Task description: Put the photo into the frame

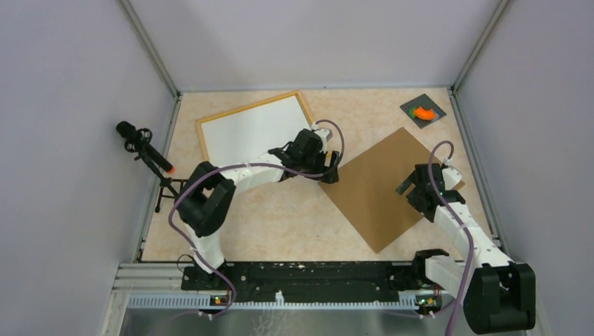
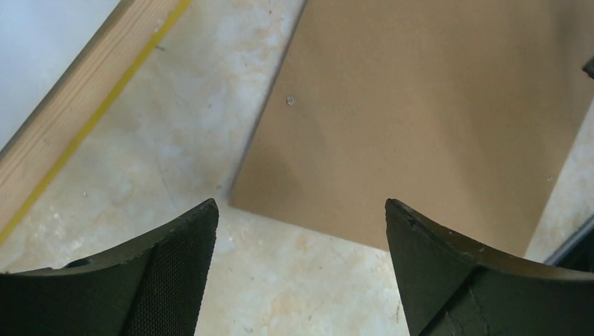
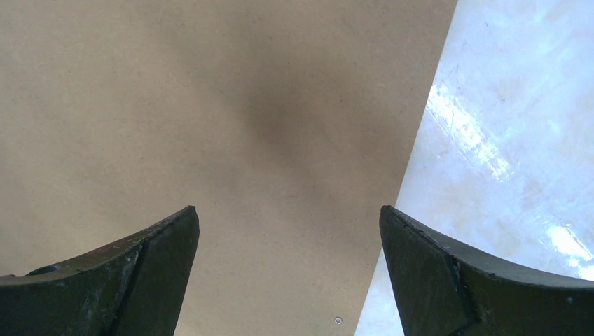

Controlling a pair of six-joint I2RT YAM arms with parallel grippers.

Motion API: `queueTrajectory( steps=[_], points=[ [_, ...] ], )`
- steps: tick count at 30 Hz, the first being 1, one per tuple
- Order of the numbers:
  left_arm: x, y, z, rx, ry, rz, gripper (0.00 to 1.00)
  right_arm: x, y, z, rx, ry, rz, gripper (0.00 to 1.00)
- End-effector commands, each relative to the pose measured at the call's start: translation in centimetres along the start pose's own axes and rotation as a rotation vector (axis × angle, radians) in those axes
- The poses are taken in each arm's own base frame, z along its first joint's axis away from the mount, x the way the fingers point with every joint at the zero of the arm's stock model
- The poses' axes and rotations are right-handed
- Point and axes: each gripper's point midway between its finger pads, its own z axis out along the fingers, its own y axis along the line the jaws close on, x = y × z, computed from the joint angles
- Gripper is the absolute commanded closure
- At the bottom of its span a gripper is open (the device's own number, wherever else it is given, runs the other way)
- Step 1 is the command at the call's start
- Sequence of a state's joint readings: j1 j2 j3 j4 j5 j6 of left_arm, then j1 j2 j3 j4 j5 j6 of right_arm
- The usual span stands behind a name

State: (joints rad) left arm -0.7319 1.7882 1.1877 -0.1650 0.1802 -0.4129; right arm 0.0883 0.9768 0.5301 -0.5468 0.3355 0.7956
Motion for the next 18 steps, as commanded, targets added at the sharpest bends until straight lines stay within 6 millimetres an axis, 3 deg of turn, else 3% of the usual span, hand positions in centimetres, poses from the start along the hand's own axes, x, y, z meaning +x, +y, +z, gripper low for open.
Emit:
queueTrajectory(
  steps=[1,12,18],
  points=[
    [-2.5,0.2,1.9,-0.05,-0.04,0.062,0.09,0.0,-0.2,0.0,-0.004,-0.012,0.058,0.04],
    [-0.6,0.6,5.6,-0.043,0.078,0.071,0.09,2.0,-0.3,0.7,-0.03,0.047,0.048,0.03],
    [2.2,-0.2,5.5,0.008,0.204,-0.006,0.1,2.6,0.1,0.8,-0.065,0.06,0.063,0.04]
  ],
)
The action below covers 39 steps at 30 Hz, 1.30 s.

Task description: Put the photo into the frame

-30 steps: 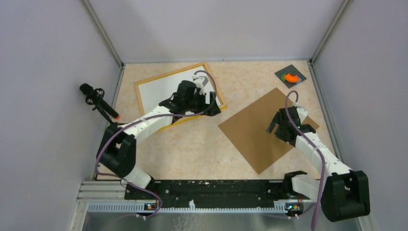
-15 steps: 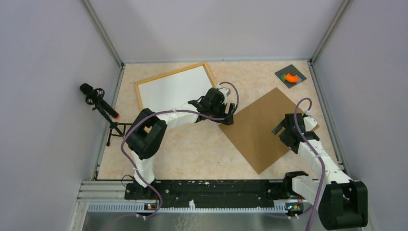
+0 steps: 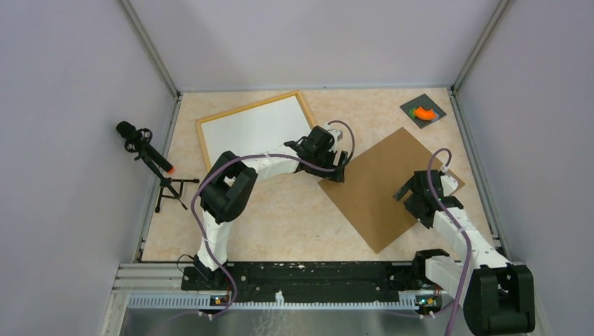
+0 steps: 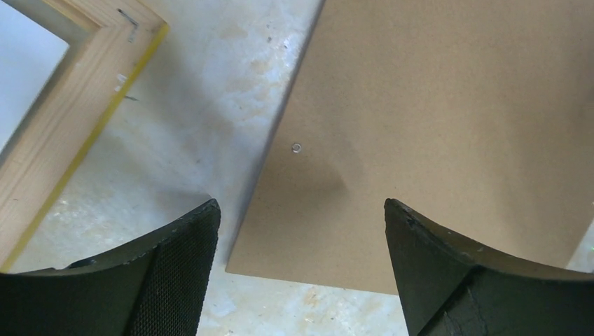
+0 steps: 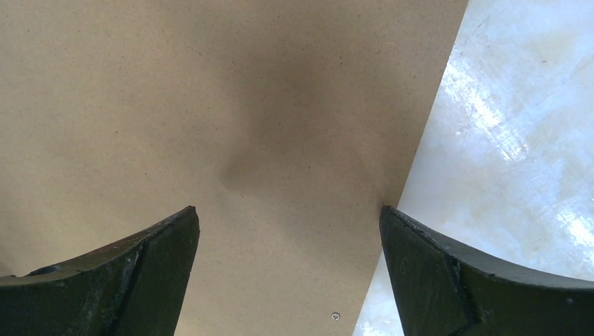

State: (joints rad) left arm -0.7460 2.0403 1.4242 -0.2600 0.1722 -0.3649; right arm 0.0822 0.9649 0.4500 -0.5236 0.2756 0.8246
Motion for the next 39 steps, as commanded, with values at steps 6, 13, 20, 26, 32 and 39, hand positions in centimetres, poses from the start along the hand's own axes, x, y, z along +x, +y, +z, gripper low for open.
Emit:
queueTrajectory(
  steps=[6,13,20,26,32,39],
  points=[
    [2.1,-5.0,-2.1,0.263,0.151,-0.112,0.12,1.6,2.2,-0.2,-0.136,0.074,0.055,0.04],
    [-1.0,-9.5,-6.4,0.614,0.127,-0.211,0.23,4.0,3.5,-1.1,-0.258,0.168,0.109,0.04],
    [-3.7,-13.1,-10.8,0.847,0.073,-0.231,0.29,4.1,3.7,-1.8,-0.307,0.158,0.131,0.04],
    [-2.7,-9.7,-9.2,0.567,0.034,-0.156,0.23,3.7,3.1,-1.9,-0.267,0.145,0.112,0.04],
    [0.6,-3.9,-6.6,0.27,0.052,-0.089,0.19,0.7,-0.2,-3.4,-0.043,0.044,0.097,0.01],
    [2.5,-2.9,-4.2,0.266,0.09,-0.105,0.17,2.4,-4.1,-4.2,0.185,0.125,0.121,0.01]
  ],
)
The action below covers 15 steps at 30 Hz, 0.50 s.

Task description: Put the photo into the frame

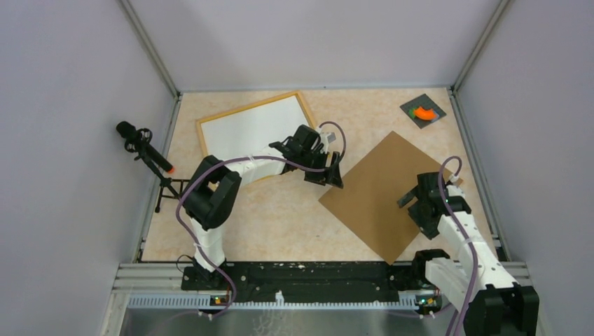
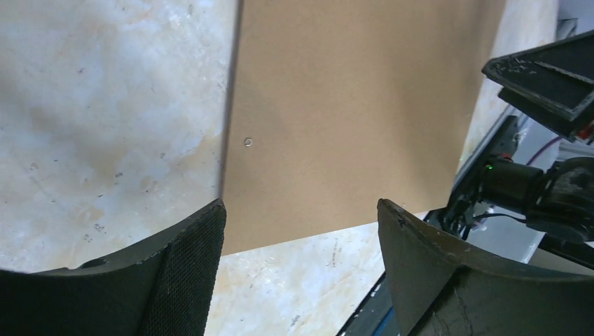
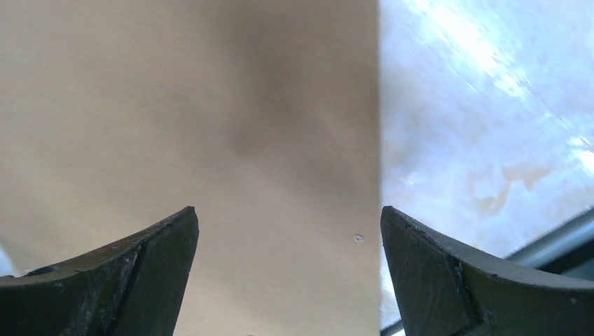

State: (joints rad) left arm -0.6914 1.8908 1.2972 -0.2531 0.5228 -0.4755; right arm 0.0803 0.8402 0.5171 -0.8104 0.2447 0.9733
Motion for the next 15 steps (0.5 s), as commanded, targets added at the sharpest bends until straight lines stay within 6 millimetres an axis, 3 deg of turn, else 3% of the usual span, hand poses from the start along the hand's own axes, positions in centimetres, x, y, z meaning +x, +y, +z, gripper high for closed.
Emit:
queueTrajectory(
  steps=[1,11,15],
  points=[
    [0.6,1.8,1.1,-0.043,0.007,0.027,0.17,1.2,-2.4,-0.1,0.114,0.055,-0.001,0.01],
    [2.2,3.8,2.0,-0.112,0.054,-0.004,0.17,4.8,-1.6,0.6,0.007,0.195,-0.005,0.01],
    [3.8,4.1,2.5,-0.114,0.108,-0.035,0.17,6.1,-1.3,0.7,-0.021,0.254,-0.004,0.01]
  ],
)
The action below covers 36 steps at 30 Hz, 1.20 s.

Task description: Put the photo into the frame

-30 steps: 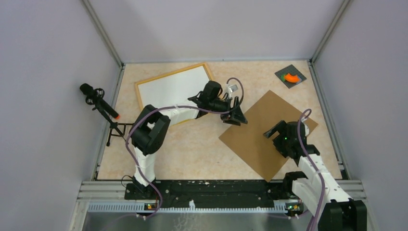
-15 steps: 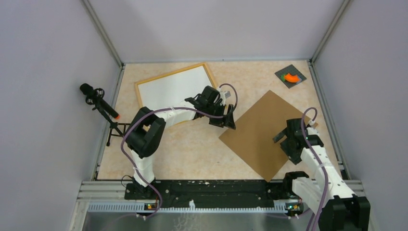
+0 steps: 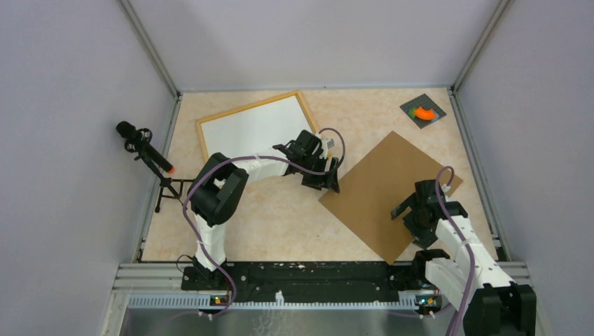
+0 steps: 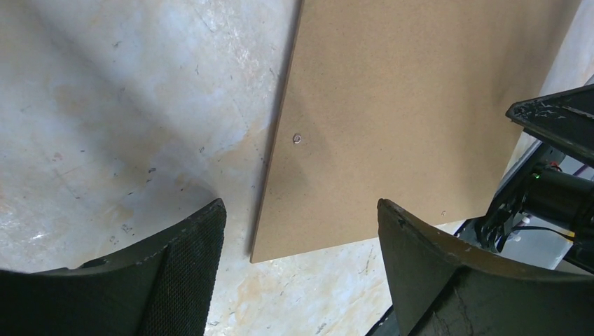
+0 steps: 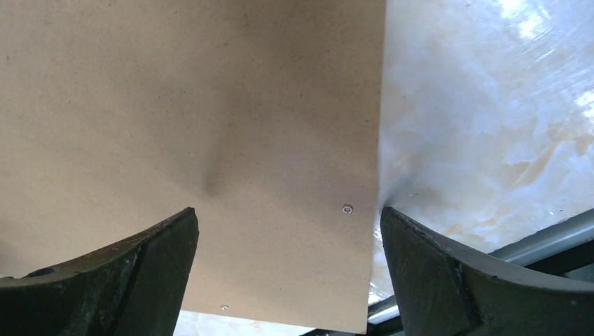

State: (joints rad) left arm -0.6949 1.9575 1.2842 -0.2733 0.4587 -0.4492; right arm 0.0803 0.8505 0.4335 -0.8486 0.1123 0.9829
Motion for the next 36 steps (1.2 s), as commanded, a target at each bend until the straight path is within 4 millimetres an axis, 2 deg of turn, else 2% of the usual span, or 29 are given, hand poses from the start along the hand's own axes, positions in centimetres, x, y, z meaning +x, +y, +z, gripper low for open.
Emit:
queueTrajectory(
  steps=[1,6,8,11,17,23,25,28,31,36],
  points=[
    [2.3,0.6,1.0,-0.005,0.073,-0.022,0.17,1.5,0.8,0.2,-0.063,0.074,0.001,0.01],
    [4.3,-2.2,0.8,0.161,0.156,-0.056,0.18,2.5,1.6,0.3,-0.117,0.127,0.012,0.01],
    [4.1,-3.2,0.2,0.21,0.155,-0.057,0.18,2.9,2.0,0.3,-0.14,0.144,0.017,0.01],
    [2.7,-4.9,-1.4,0.302,0.132,-0.063,0.21,3.3,2.2,0.4,-0.16,0.158,0.018,0.01],
    [-1.1,-8.0,-6.3,0.474,0.035,-0.067,0.29,3.6,3.0,0.1,-0.205,0.17,0.006,0.01],
    [-1.5,-10.0,-8.9,0.604,0.013,-0.081,0.37,3.7,4.1,-0.1,-0.252,0.173,-0.003,0.01],
    [-1.4,-10.4,-9.3,0.624,0.004,-0.097,0.41,3.7,4.3,-0.1,-0.263,0.172,-0.002,0.01],
    [-1.5,-9.7,-8.8,0.581,-0.012,-0.099,0.48,3.7,4.5,-0.1,-0.266,0.174,-0.002,0.01],
    [-1.6,-9.3,-8.3,0.555,-0.014,-0.101,0.6,3.5,4.5,-0.1,-0.264,0.164,-0.005,0.01],
    [-0.9,-9.1,-7.5,0.555,0.013,-0.109,0.68,3.6,4.3,0.0,-0.261,0.161,-0.005,0.01]
  ],
)
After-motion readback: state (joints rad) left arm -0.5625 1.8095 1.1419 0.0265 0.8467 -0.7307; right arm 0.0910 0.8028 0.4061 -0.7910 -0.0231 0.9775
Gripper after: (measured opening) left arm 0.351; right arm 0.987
